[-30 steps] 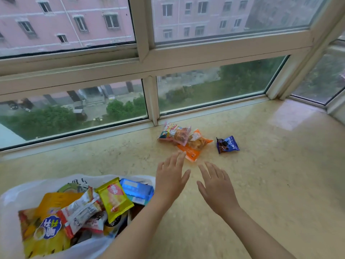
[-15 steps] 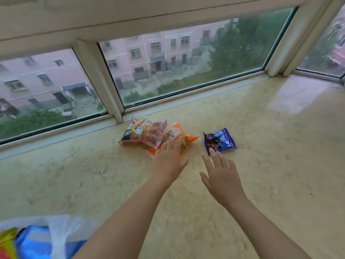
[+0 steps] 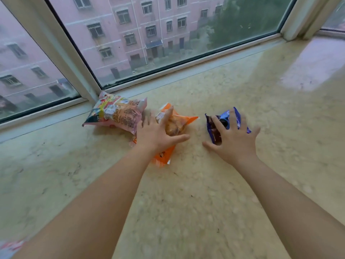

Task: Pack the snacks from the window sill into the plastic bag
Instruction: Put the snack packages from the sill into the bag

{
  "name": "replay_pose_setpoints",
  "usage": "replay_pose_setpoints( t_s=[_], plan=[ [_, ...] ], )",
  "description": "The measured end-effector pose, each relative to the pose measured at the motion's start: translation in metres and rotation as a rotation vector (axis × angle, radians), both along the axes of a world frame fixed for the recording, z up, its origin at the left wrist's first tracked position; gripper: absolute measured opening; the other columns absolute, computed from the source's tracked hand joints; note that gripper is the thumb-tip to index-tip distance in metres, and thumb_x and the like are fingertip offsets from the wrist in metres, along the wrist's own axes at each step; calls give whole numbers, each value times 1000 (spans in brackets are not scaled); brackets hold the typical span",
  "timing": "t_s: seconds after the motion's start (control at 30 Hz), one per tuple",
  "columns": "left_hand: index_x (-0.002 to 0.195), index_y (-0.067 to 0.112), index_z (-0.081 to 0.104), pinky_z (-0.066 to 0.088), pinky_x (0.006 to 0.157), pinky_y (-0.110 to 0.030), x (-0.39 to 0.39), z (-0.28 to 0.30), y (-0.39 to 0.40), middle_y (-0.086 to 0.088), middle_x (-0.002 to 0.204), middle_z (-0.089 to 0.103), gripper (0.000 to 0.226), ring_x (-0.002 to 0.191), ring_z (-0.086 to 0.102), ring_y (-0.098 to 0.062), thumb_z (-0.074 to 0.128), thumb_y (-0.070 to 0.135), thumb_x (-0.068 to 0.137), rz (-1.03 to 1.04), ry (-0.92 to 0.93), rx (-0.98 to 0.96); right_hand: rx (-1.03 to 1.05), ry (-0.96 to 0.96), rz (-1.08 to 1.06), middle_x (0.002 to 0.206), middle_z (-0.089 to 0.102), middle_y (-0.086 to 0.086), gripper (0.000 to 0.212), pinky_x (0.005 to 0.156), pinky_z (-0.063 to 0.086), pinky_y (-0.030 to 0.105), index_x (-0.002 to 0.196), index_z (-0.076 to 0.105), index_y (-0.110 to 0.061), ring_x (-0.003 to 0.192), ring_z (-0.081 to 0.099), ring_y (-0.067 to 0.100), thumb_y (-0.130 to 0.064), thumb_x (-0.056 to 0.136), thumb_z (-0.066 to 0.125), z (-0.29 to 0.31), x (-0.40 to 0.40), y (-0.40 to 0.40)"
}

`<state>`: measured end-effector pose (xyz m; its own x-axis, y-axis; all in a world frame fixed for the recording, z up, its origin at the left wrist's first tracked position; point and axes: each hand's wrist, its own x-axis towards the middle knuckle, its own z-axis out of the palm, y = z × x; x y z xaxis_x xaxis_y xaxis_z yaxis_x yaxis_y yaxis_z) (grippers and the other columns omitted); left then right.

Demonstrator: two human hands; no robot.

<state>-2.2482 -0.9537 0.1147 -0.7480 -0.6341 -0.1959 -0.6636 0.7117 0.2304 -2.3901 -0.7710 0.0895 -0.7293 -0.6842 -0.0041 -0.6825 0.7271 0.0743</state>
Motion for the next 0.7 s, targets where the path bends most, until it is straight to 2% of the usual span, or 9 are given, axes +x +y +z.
replay_pose_setpoints(
  t_s=[0.03,0.1,0.2,0.27,0.37,0.43,0.5,0.6,0.7],
  plan=[
    [143,57,-7,18,114,-51,0,0,0,-18,157,17,103,145,15,-35,36,95,58,14,-1,14,11,-57,-37,160,2,11,85,102,22,65,146,7,-49,144,7,39,-85,74,31,0,-2,-2],
    [144,57,-2,29,108,-49,1,-1,3,-18,150,28,100,137,30,-35,50,87,63,21,11,22,-16,-145,-72,160,0,9,83,102,27,62,146,6,-49,144,4,38,-83,75,34,1,-2,-4],
    [146,54,7,35,95,-42,6,-2,14,-11,127,42,95,120,42,-30,61,69,69,9,70,-48,-155,-191,-52,157,14,9,64,98,40,54,141,30,-43,142,14,37,-62,83,51,1,5,-4],
    [146,53,9,36,92,-40,12,-2,23,-8,122,43,94,116,43,-28,63,64,69,29,99,-58,-238,-176,-24,152,26,9,55,89,46,46,133,46,-34,137,24,35,-47,82,60,3,10,-1],
    [145,54,11,39,91,-40,24,0,37,-8,121,44,94,116,44,-27,65,62,68,62,108,-22,-258,-169,11,145,37,10,49,83,47,40,123,57,-24,128,35,34,-33,76,67,7,22,5],
    [144,54,12,41,94,-43,35,3,47,-9,126,43,95,119,44,-29,65,61,67,71,94,-11,-274,-154,40,139,45,14,47,79,48,40,117,62,-19,122,41,36,-26,72,70,8,35,12],
    [144,54,12,43,92,-43,50,9,61,-9,127,43,95,118,44,-30,65,62,66,77,68,-21,-308,-117,80,128,54,16,43,68,50,39,108,65,-14,113,48,37,-17,66,73,8,50,23],
    [145,53,13,43,89,-41,77,26,86,-7,126,41,94,116,45,-29,64,62,66,112,43,2,-342,-104,126,112,62,11,39,56,45,32,99,66,-11,98,56,34,-9,62,76,14,77,42],
    [144,53,13,43,88,-40,109,45,113,-6,125,42,92,114,46,-28,62,64,67,171,38,79,-383,-132,142,104,66,7,44,52,48,32,95,67,-10,89,60,32,-7,54,81,28,111,62]
  ],
)
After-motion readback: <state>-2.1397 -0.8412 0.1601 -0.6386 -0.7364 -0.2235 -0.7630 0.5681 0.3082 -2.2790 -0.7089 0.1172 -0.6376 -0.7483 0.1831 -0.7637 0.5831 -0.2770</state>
